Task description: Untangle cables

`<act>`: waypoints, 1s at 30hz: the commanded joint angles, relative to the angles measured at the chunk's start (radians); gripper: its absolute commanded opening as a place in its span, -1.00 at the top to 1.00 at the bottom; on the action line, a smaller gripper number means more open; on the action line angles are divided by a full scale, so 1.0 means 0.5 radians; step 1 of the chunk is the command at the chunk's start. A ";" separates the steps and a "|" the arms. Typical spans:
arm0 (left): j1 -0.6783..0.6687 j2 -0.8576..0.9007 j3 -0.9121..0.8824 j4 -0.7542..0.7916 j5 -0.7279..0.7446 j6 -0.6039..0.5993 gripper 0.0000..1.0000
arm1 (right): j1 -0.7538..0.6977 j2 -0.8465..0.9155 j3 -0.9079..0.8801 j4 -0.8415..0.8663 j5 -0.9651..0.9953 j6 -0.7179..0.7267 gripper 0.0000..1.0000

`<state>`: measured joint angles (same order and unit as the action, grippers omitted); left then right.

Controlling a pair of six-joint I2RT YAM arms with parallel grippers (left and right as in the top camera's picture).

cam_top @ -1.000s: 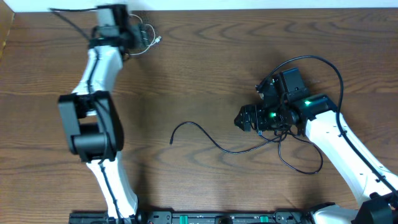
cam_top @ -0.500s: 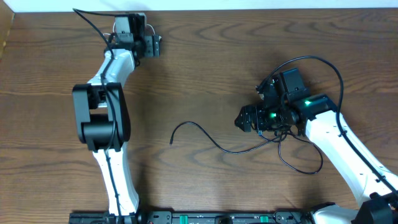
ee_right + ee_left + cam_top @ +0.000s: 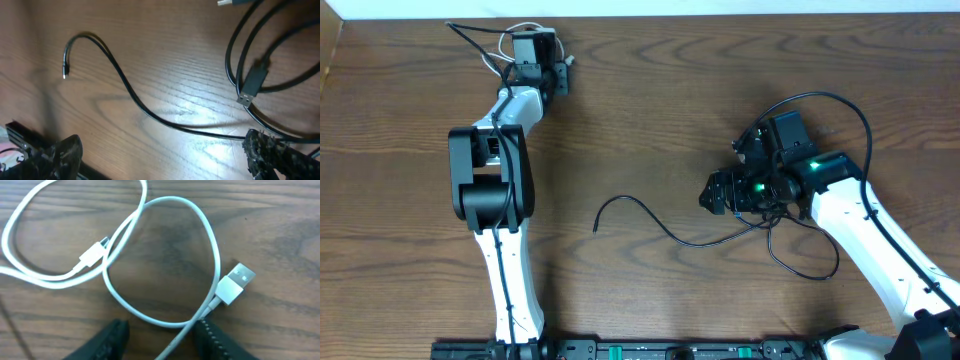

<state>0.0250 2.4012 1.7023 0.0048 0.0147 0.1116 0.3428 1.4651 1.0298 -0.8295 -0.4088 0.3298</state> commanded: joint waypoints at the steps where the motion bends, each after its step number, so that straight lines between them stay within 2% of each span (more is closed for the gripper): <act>1: 0.101 0.157 -0.012 -0.056 -0.159 0.031 0.24 | 0.012 -0.011 -0.011 -0.038 0.013 0.013 -0.98; 5: 0.251 0.181 -0.012 -0.109 -0.172 0.031 0.24 | 0.012 -0.012 -0.011 -0.090 0.013 0.014 -0.99; 9: 0.446 0.178 -0.001 -0.166 -0.368 0.032 0.24 | 0.012 -0.011 -0.011 -0.140 0.013 0.014 -0.99; 11: 0.534 0.163 0.004 -0.208 -0.377 0.053 0.24 | 0.012 -0.011 -0.011 -0.164 0.014 0.014 -0.99; 13: 0.591 0.120 0.004 -0.218 -0.365 0.053 -0.01 | 0.012 -0.011 -0.011 -0.167 0.013 0.014 -0.99; 14: 0.611 0.058 0.004 -0.215 -0.311 0.053 -0.43 | 0.012 -0.011 -0.011 -0.161 0.014 0.014 -0.99; 15: 0.613 0.024 0.004 -0.206 -0.278 0.053 -0.62 | 0.012 -0.011 -0.011 -0.159 0.014 0.014 -0.99; 16: 0.613 -0.026 0.005 -0.194 -0.234 0.052 -0.64 | 0.012 -0.011 -0.011 -0.154 0.014 0.014 -0.99; 17: 0.611 -0.079 0.005 -0.182 -0.168 0.051 -0.74 | 0.012 -0.011 -0.011 -0.150 0.014 0.014 -0.99; 18: 0.607 -0.181 0.005 -0.156 -0.011 0.006 -0.99 | 0.012 -0.011 -0.011 -0.143 0.013 0.014 -0.99; 19: 0.607 -0.278 0.005 -0.148 0.134 -0.096 -1.00 | 0.012 -0.011 -0.011 -0.143 0.013 0.014 -0.99; 21: 0.607 -0.381 0.005 -0.161 0.246 -0.203 -1.00 | 0.012 -0.011 -0.011 -0.144 0.014 0.014 -0.99; 25: 0.607 -0.659 0.004 -0.356 0.532 -0.454 -1.00 | 0.000 -0.012 -0.011 -0.114 0.013 0.014 -0.99; 28: 0.595 -0.893 0.004 -0.633 0.915 -0.694 -1.00 | -0.129 -0.012 -0.010 -0.053 0.011 0.031 -0.99; 30: 0.570 -1.044 0.004 -0.884 1.338 -0.868 -0.99 | -0.296 -0.012 -0.006 -0.061 -0.014 0.053 -0.98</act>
<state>0.3244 1.9659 1.6962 -0.3382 0.3542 -0.1547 0.2897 1.4651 1.0283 -0.8589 -0.4103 0.3340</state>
